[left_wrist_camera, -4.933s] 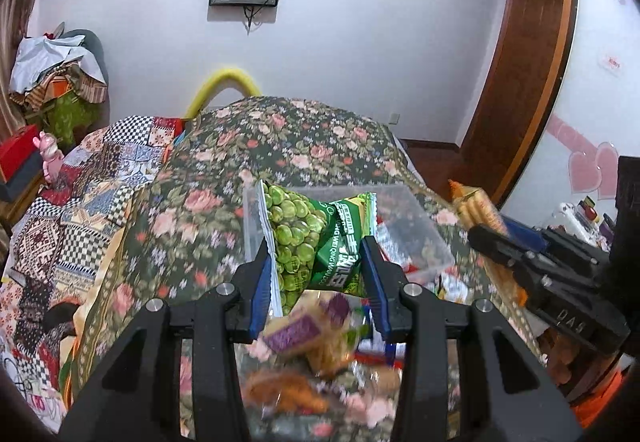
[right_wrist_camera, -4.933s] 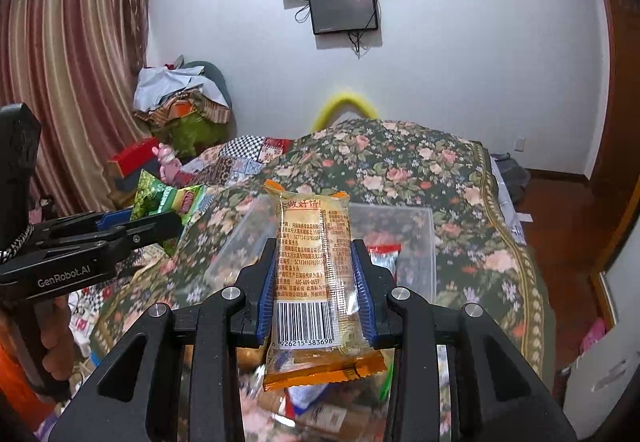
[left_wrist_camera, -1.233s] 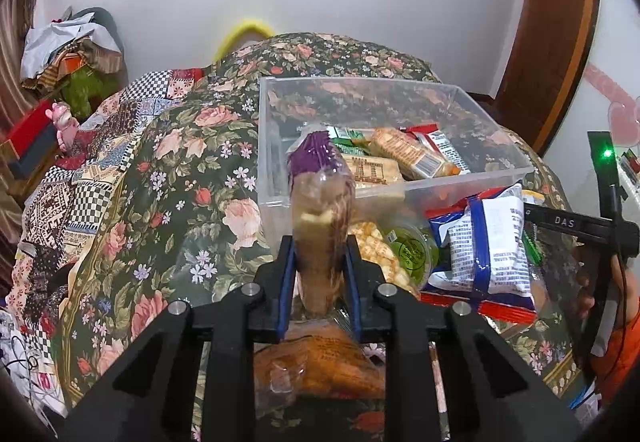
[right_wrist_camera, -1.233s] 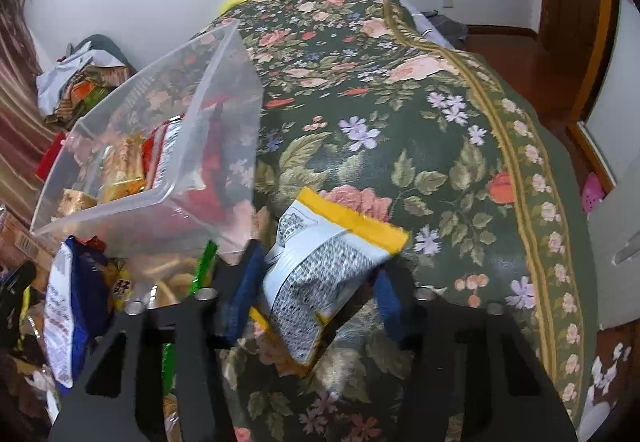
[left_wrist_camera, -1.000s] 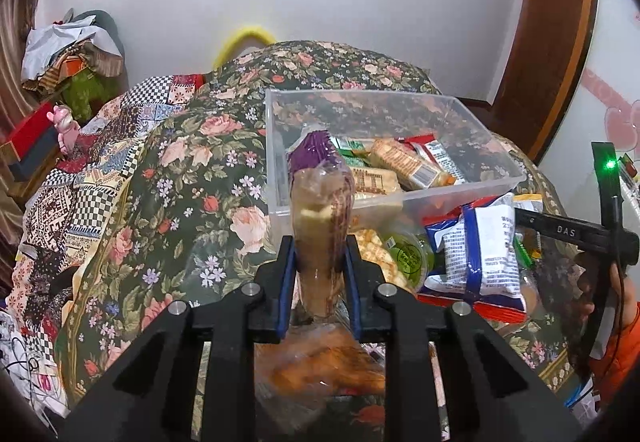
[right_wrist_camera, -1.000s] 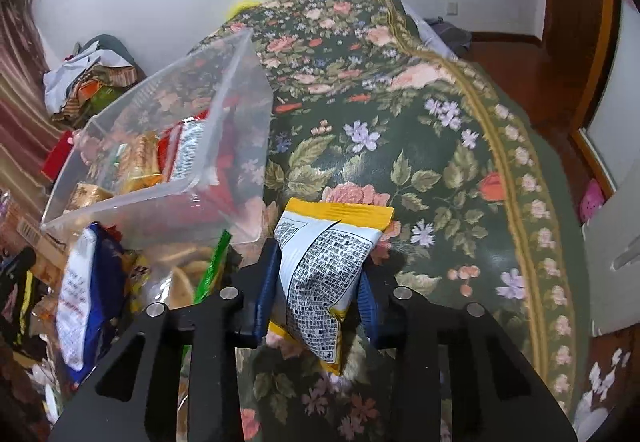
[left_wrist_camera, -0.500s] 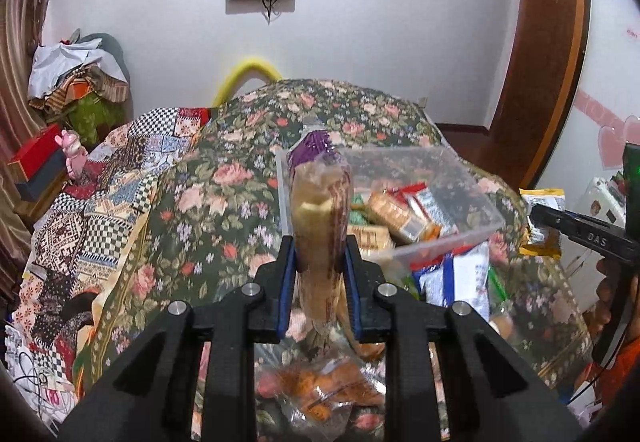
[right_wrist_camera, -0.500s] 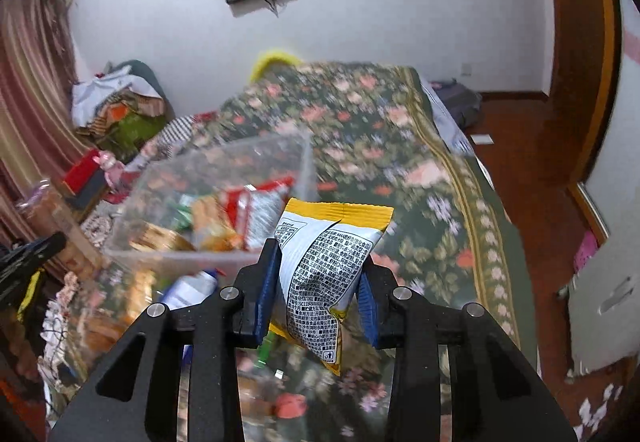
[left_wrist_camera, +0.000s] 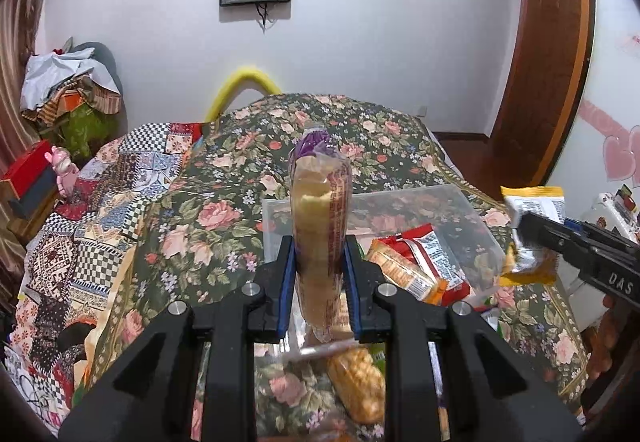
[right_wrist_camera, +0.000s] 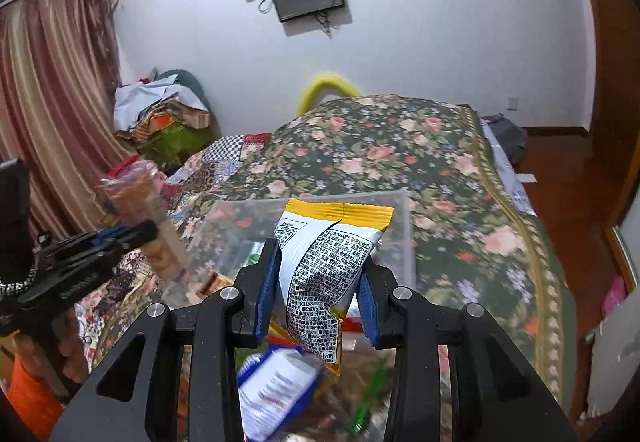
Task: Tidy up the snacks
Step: 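Lower the yellow bag into the clear box with the right gripper while the left drops the wafer pack in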
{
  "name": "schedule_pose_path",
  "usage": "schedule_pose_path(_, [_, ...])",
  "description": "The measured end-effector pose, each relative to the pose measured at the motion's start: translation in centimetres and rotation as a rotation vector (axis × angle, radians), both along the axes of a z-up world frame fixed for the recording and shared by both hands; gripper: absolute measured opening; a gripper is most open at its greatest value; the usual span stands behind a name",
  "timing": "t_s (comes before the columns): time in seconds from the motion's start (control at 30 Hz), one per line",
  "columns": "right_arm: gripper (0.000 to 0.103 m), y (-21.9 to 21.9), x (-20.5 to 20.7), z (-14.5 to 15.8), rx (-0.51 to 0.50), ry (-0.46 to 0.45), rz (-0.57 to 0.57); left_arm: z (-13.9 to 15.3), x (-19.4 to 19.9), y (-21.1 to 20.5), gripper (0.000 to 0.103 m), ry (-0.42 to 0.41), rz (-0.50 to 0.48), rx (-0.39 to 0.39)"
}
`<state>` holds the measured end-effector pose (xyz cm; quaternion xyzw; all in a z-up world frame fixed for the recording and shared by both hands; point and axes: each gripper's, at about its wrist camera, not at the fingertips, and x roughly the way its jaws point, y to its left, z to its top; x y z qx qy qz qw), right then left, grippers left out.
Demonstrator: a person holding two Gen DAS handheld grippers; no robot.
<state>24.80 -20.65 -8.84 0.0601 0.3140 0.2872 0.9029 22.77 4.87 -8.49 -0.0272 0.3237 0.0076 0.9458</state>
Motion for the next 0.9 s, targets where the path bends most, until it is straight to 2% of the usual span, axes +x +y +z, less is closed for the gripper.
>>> schedule_pose_path(0.2, [0.033, 2.2, 2.2, -1.7, -0.012, 0.051, 0.038, -1.0, 2.6, -0.4, 0.022, 0.016, 0.019, 0.057])
schedule_pose_path(0.43, [0.033, 3.5, 4.5, -3.2, -0.086, 0.100, 0.050, -2.8, 4.8, -0.9, 0.022, 0.039, 0.065, 0.137])
schedule_pose_path(0.57, [0.033, 4.1, 4.7, -3.5, -0.133, 0.096, 0.063, -4.1, 5.6, -0.6, 0.022, 0.084, 0.072, 0.125])
schedule_pose_path(0.73, [0.035, 4.2, 4.4, -3.7, -0.129, 0.113, 0.070, -4.8, 5.5, -0.6, 0.024, 0.106, 0.051, 0.114])
schedule_pose_path(0.8, [0.037, 4.1, 4.4, -3.6, -0.129, 0.118, 0.062, -4.8, 5.3, -0.8, 0.026, 0.113, 0.038, 0.116])
schedule_pose_path(0.9, [0.044, 4.0, 3.9, -3.1, -0.130, 0.103, 0.053, -4.3, 4.7, -0.9, 0.049, 0.107, 0.020, 0.090])
